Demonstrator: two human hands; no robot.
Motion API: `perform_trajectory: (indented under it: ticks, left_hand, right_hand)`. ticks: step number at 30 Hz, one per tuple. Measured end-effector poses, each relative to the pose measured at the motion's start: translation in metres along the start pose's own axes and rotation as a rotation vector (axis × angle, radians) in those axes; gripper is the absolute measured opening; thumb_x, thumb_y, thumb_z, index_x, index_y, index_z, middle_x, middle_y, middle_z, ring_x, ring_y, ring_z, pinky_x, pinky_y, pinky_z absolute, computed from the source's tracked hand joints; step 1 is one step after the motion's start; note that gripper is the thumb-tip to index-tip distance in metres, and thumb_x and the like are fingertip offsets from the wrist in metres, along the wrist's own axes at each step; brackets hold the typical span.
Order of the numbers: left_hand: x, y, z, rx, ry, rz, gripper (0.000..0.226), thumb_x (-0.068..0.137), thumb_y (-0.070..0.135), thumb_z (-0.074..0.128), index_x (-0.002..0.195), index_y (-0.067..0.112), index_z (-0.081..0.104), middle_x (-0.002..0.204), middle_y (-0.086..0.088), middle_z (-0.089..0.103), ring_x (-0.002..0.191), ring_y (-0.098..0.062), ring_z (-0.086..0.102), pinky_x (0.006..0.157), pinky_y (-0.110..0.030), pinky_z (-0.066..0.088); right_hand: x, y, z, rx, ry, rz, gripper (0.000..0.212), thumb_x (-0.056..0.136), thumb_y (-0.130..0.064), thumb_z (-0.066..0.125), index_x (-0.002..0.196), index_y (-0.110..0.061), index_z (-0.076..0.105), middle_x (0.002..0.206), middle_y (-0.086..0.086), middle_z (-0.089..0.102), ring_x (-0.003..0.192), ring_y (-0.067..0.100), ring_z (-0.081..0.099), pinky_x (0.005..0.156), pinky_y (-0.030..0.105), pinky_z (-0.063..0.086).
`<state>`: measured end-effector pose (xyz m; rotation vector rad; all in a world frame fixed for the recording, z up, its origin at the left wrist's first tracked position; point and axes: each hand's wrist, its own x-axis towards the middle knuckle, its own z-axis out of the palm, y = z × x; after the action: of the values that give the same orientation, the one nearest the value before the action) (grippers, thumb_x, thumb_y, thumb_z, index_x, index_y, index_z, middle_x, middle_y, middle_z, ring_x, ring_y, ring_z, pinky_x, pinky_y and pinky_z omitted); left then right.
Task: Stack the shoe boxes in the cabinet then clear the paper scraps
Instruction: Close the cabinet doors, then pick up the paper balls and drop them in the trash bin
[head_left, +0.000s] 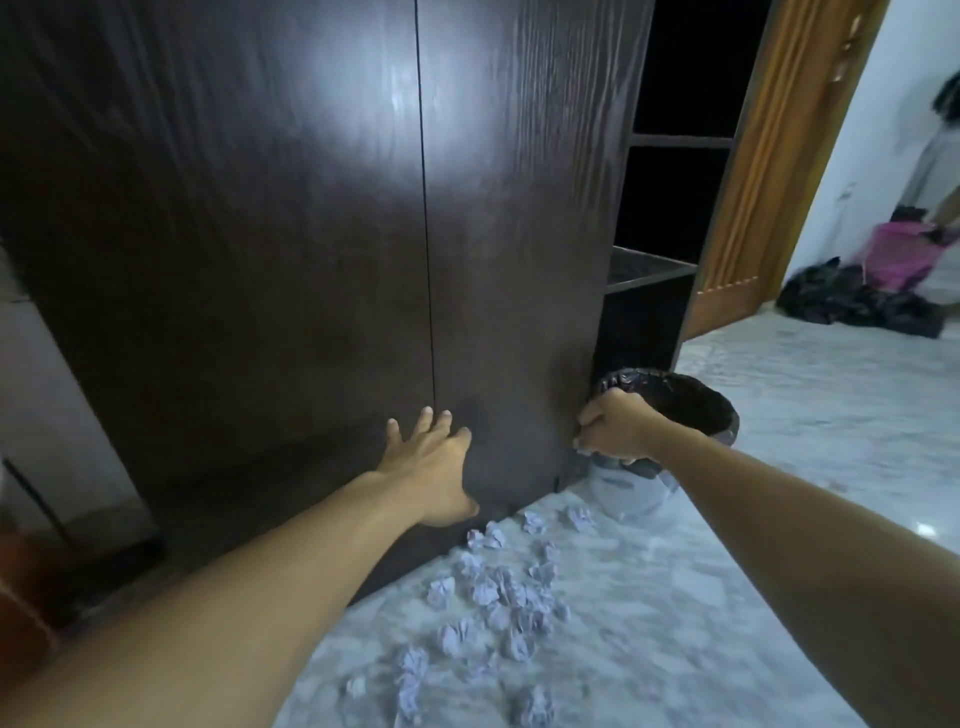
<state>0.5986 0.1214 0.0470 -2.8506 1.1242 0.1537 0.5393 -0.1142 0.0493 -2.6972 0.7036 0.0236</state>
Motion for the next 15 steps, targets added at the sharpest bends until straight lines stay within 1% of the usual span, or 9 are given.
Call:
perform_trajectory:
  ticks: [1,3,5,8,10,13,14,15]
  left_hand:
    - [0.010,0.009,0.008,-0.016,-0.013,0.023,0.093,0.082,0.049,0.064,0.154,0.015,0.016,0.163,-0.009,0.002,0.150,-0.027,-0.005,0.117,-0.059,0.004]
    - [0.030,0.025,0.020,-0.039,-0.026,0.062,0.089,0.084,0.047,0.064,0.153,0.015,0.018,0.163,-0.008,0.004,0.150,-0.026,-0.003,0.118,-0.058,0.006]
    - [0.060,0.047,0.037,-0.062,-0.042,0.109,0.086,0.085,0.044,0.064,0.152,0.014,0.021,0.163,-0.008,0.007,0.150,-0.026,0.000,0.118,-0.057,0.008]
    - [0.106,0.080,0.063,-0.089,-0.055,0.180,0.083,0.086,0.043,0.064,0.151,0.011,0.023,0.162,-0.008,0.011,0.150,-0.026,0.004,0.117,-0.057,0.012]
    - [0.134,0.102,0.078,-0.102,-0.058,0.224,0.082,0.086,0.043,0.064,0.150,0.011,0.024,0.161,-0.008,0.013,0.150,-0.026,0.007,0.117,-0.057,0.014]
    - [0.167,0.130,0.097,-0.144,-0.065,0.268,0.083,0.088,0.039,0.064,0.152,0.011,0.019,0.162,-0.007,0.011,0.150,-0.026,0.007,0.117,-0.056,0.013]
    - [0.174,0.137,0.102,-0.153,-0.069,0.279,0.085,0.088,0.039,0.064,0.153,0.012,0.017,0.163,-0.007,0.008,0.150,-0.026,0.006,0.118,-0.056,0.013]
    - [0.180,0.144,0.106,-0.161,-0.071,0.290,0.087,0.087,0.039,0.065,0.153,0.012,0.015,0.163,-0.006,0.007,0.150,-0.026,0.007,0.118,-0.055,0.012]
  right_hand:
    - [0.007,0.020,0.008,0.007,0.022,0.033,0.025,0.078,-0.030,0.071,0.092,-0.010,0.075,0.098,0.012,0.071,0.089,0.030,0.066,0.082,0.032,0.056]
    - [0.019,0.053,0.022,0.031,0.067,0.090,0.023,0.076,-0.031,0.070,0.089,-0.012,0.075,0.096,0.012,0.071,0.086,0.031,0.066,0.080,0.034,0.057]
    - [0.037,0.088,0.036,0.058,0.106,0.143,0.026,0.078,-0.031,0.068,0.094,-0.013,0.074,0.097,0.012,0.070,0.086,0.033,0.066,0.079,0.038,0.058]
    - [0.065,0.130,0.054,0.031,0.163,0.183,0.032,0.080,-0.033,0.065,0.107,-0.017,0.069,0.098,0.010,0.069,0.086,0.032,0.065,0.075,0.040,0.058]
    - [0.083,0.152,0.065,0.000,0.198,0.192,0.037,0.082,-0.026,0.063,0.117,-0.019,0.063,0.108,0.008,0.066,0.093,0.031,0.063,0.080,0.042,0.057]
    - [0.102,0.177,0.083,-0.065,0.181,0.156,0.059,0.084,-0.013,0.057,0.141,-0.019,0.044,0.137,0.009,0.050,0.116,0.035,0.056,0.094,0.046,0.051]
    - [0.107,0.184,0.089,-0.087,0.174,0.152,0.065,0.085,-0.010,0.056,0.146,-0.019,0.037,0.143,0.009,0.044,0.121,0.037,0.053,0.097,0.046,0.048]
    - [0.111,0.190,0.093,-0.103,0.178,0.151,0.068,0.086,-0.006,0.055,0.149,-0.019,0.032,0.144,0.011,0.040,0.121,0.039,0.052,0.097,0.048,0.048]
